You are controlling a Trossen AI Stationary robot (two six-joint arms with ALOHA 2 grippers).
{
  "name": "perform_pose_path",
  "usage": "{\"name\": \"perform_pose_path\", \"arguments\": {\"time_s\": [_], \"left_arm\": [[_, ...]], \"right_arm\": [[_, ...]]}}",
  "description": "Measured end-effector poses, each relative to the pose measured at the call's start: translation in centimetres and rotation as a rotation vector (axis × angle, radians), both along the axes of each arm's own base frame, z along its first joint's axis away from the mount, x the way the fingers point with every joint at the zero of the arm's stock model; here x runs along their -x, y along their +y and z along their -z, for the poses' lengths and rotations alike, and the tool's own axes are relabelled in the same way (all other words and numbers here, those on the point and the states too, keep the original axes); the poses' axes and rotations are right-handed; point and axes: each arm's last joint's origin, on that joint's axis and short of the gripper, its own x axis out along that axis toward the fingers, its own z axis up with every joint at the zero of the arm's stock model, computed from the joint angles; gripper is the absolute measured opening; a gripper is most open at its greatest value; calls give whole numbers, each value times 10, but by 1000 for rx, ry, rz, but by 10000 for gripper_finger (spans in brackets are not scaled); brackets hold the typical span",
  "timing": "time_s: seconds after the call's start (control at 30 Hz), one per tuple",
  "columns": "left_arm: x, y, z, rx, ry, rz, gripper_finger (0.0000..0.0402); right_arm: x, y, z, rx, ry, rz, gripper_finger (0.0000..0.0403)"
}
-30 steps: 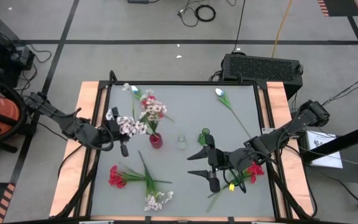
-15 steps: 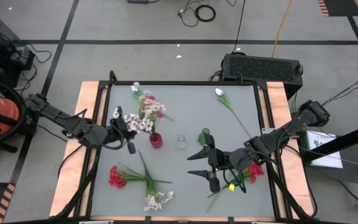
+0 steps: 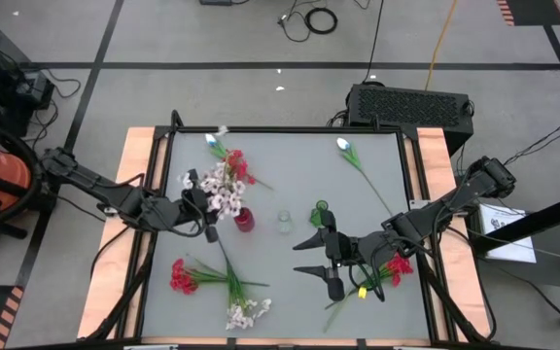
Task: Sort flowers into vase by color
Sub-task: Put the right white flower into the red flower vase
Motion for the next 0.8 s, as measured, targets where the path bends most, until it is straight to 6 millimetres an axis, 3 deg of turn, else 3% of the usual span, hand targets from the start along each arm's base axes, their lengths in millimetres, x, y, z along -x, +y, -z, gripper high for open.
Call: {"name": "perform_pose_path", "arguments": {"time_s": [0.17, 0.33, 0.57, 0.8], "left_arm": [[1, -2, -1, 12, 0, 33, 194], [4, -1, -1, 10, 5, 35, 275], [24, 4, -5, 62, 14, 40, 380], [45, 4, -5, 158, 40, 102, 391]], "right_arm": [[0, 0, 1, 1, 7, 0, 208], [1, 0, 2, 1, 23, 2, 208], [2, -1, 6, -21, 59, 12, 208], [2, -1, 7, -27, 70, 12, 208]]}}
